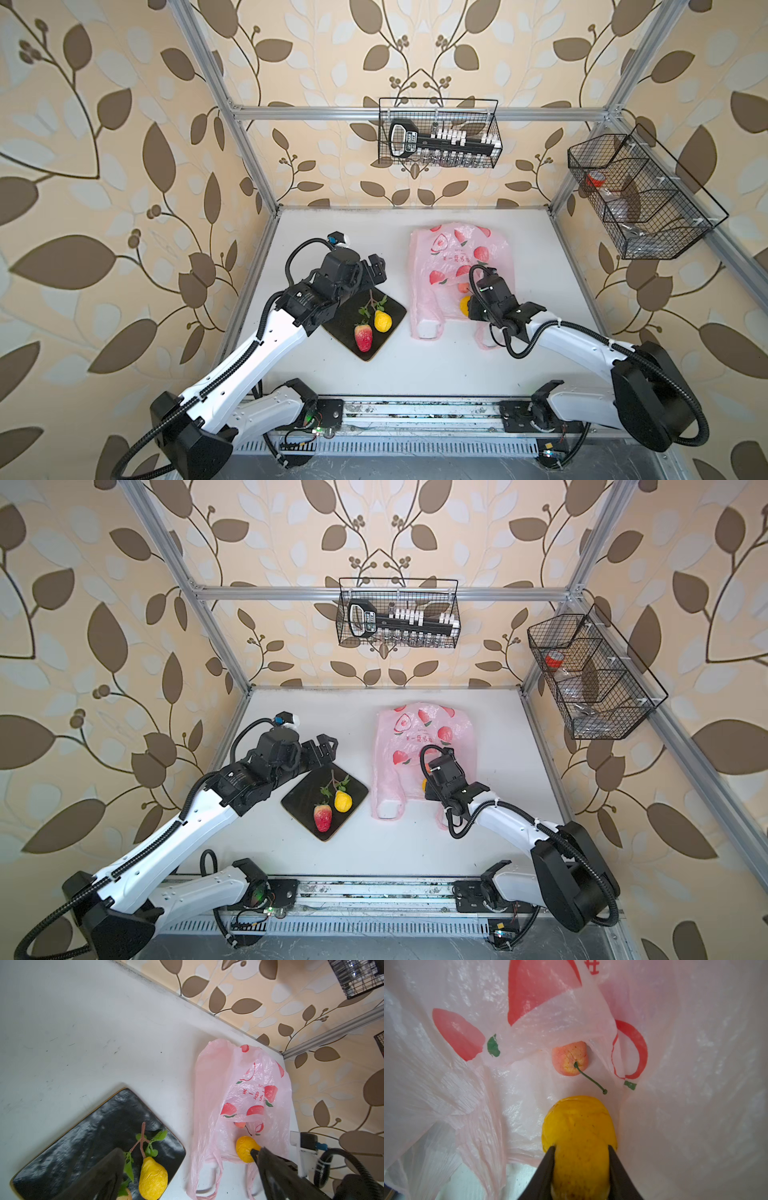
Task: Take the fake fruits out of the plastic bag
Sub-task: 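Grasp the yellow fake mango inside the bag with the right gripper and lift, then lower the yellow mango onto the dark mat with the right gripper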
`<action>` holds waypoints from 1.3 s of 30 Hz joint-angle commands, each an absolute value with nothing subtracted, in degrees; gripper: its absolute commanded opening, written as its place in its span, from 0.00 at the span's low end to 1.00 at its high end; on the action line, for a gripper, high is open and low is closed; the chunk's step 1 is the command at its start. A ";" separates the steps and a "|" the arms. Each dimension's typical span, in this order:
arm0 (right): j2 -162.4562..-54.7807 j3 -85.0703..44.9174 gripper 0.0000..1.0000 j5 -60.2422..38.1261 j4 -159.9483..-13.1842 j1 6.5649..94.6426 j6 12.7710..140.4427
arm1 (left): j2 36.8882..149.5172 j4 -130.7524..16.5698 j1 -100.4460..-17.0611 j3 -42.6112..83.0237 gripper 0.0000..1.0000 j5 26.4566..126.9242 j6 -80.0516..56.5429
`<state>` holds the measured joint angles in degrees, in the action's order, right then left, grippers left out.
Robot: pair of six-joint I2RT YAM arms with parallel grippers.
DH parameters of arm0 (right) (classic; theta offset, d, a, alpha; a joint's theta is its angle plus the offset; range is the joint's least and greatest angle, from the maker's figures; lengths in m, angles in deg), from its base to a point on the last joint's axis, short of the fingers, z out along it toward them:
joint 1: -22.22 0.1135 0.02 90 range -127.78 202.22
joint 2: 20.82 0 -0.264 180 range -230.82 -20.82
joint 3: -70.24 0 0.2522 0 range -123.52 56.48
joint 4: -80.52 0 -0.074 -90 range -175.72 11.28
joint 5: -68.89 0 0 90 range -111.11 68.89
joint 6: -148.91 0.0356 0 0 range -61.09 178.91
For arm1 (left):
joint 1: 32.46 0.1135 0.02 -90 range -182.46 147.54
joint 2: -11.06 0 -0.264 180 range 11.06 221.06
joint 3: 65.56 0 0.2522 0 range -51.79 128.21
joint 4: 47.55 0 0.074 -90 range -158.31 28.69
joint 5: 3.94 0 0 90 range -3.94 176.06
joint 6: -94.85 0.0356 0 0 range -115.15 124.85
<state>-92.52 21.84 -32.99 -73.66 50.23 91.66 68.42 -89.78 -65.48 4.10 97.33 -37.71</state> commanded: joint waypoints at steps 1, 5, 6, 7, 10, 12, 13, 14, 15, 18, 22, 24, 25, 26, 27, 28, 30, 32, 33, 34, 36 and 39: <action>-86.97 18.87 0.25 -31.63 -69.63 50.52 90.25 | 65.01 -90.74 -65.21 0.35 0.99 101.87 -40.95; -79.96 16.22 0.25 -30.09 -64.75 51.45 87.76 | 63.65 -92.41 -62.32 -1.34 0.99 101.11 -41.16; -78.57 15.10 0.25 -29.55 -63.79 52.09 87.08 | 63.33 -92.56 -61.48 -1.64 0.99 100.95 -41.05; -77.49 14.16 0.25 -28.94 -63.17 52.98 86.70 | 63.04 -92.59 -60.57 -1.83 0.99 100.71 -41.10; -77.21 10.03 0.25 -27.39 -62.14 57.98 85.89 | 62.08 -92.81 -57.07 -2.23 0.99 99.65 -40.53; -79.91 6.71 0.25 -27.75 -62.65 63.58 85.80 | 61.27 -93.88 -54.21 -2.05 0.99 99.12 -40.24; -81.83 5.10 0.25 -28.47 -63.29 66.35 85.42 | 60.85 -94.39 -52.69 -2.05 0.99 98.82 -40.24; -84.24 3.16 0.25 -29.43 -64.18 69.53 84.70 | 60.20 -95.13 -50.98 -1.96 0.99 98.48 -40.24; -86.98 0.97 0.25 -30.41 -65.07 72.38 83.80 | 59.27 -95.94 -49.36 -1.92 0.99 98.28 -40.32; -96.51 -6.32 0.25 -30.16 -67.02 78.59 80.85 | 56.05 -100.14 -46.89 -1.42 0.99 101.33 -41.74; -109.04 -17.53 0.26 -29.33 -67.43 83.53 76.93 | 50.02 -108.35 -46.87 -0.27 0.99 108.14 -43.75; -115.62 -23.21 0.26 -28.59 -67.63 84.75 75.26 | 45.83 -111.84 -46.88 -0.25 0.99 110.89 -46.06; -118.36 -25.50 0.26 -27.87 -67.70 85.05 74.56 | 44.24 -112.91 -46.88 -0.23 0.99 111.53 -46.27; -121.48 -28.30 0.26 -27.16 -67.87 85.28 74.00 | 42.46 -113.92 -46.88 -0.21 0.97 111.87 -46.61; -124.68 -31.00 0.26 -26.60 -67.76 85.44 73.16 | 41.05 -114.90 -46.88 -0.18 0.97 111.74 -46.84; -127.27 -33.55 0.26 -26.18 -67.42 85.58 72.49 | 40.19 -115.90 -46.81 0.09 0.96 111.67 -47.14; -133.32 -39.30 0.27 -25.56 -66.18 85.83 70.96 | 38.88 -118.71 -46.88 0.75 0.96 111.60 -47.94; -138.40 -43.75 0.27 -26.07 -65.10 85.85 70.27 | 38.00 -120.28 -46.88 1.17 0.97 111.17 -48.17; -140.60 -45.45 0.27 -26.55 -64.59 85.85 69.95 | 37.47 -120.61 -46.88 1.19 0.97 110.72 -48.23; -142.24 -46.65 0.27 -26.88 -64.32 85.85 69.77 | 37.06 -120.65 -46.88 1.19 0.97 110.27 -48.09; -145.16 -48.50 0.27 -27.56 -64.20 85.85 69.31 | 36.55 -120.74 -46.88 1.50 0.97 109.29 -47.39; -148.70 -50.74 0.27 -29.81 -62.77 85.85 68.21 | 36.55 -121.64 -46.88 2.58 0.97 108.91 -46.62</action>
<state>-146.31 -47.73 -27.44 -65.40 85.59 70.46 36.91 -119.35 -47.03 -0.03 108.69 -46.76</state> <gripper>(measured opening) 0.315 0.970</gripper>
